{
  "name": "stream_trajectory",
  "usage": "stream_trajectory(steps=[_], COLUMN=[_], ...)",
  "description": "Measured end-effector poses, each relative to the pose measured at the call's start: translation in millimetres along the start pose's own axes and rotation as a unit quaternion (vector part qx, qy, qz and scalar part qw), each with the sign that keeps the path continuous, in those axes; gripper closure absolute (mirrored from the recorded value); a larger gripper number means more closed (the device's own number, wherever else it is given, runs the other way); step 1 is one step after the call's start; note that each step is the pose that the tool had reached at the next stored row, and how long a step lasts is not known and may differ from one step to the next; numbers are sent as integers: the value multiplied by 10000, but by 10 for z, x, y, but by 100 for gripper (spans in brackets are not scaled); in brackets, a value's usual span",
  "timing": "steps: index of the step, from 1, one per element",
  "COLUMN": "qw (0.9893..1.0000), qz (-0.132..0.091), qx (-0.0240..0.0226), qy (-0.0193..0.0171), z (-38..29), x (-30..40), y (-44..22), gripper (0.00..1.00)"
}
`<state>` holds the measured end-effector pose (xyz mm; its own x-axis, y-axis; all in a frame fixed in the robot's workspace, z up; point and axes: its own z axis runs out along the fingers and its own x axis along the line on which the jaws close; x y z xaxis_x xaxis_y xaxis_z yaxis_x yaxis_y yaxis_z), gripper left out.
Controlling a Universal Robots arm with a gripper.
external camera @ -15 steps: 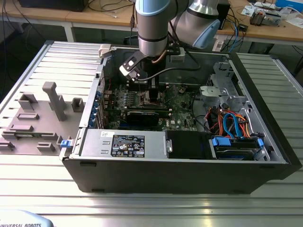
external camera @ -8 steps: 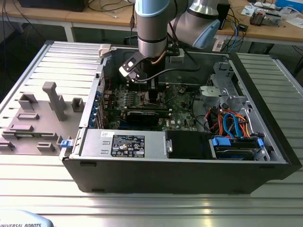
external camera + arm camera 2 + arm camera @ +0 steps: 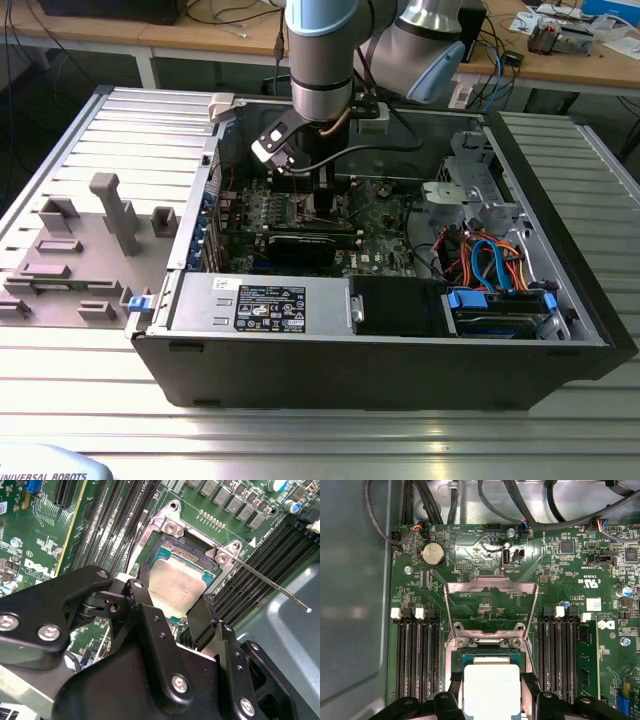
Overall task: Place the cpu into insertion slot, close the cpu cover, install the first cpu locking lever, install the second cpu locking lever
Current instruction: 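Place the cpu into insertion slot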
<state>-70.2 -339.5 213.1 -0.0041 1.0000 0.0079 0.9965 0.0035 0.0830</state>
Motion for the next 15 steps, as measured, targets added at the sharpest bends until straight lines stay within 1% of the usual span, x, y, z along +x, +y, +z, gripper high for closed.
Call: stream_trajectory(steps=[2, 3, 5, 8, 10, 15], qw=[10000, 10000, 10000, 9999, 9999, 9999], qz=[-1, -2, -7, -11, -13, -11], qx=[1, 1, 1, 3, 6, 15], qy=[-18, -31, -91, -127, -138, -138], z=[6, 20, 41, 56, 68, 111], x=[0, 7, 26, 33, 36, 39], y=[-3, -5, -9, -11, -10, -15], gripper=[46, 46, 46, 46, 46, 46])
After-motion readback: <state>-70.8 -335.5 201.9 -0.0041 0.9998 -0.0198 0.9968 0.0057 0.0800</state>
